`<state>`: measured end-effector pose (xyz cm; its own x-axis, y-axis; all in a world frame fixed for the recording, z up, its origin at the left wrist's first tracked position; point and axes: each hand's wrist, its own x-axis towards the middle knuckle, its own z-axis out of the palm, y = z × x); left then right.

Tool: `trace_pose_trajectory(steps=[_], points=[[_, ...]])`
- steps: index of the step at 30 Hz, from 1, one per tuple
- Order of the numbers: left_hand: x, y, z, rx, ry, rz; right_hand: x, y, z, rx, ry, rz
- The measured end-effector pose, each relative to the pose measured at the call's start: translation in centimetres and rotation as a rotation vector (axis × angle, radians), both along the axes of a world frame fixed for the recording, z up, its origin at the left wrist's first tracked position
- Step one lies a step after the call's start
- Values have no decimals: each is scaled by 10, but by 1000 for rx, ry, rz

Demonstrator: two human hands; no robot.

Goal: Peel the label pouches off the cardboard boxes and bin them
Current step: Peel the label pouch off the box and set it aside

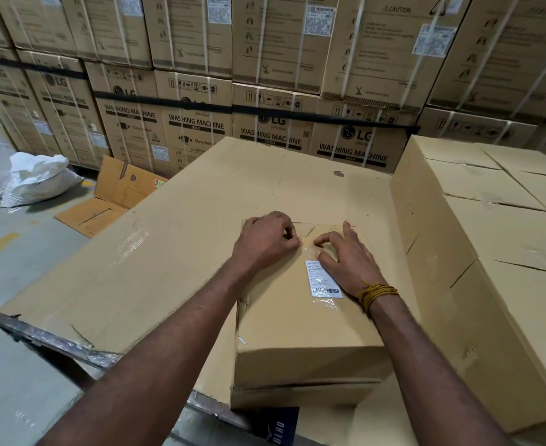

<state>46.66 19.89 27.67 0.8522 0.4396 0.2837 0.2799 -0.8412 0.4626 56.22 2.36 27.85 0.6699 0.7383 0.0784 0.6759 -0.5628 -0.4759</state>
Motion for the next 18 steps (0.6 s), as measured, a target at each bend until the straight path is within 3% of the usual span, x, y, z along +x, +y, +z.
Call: trace_pose_trajectory(steps=[18], points=[[-3,-3,3,-2,-11,1,0,0,2,4,27,-33]])
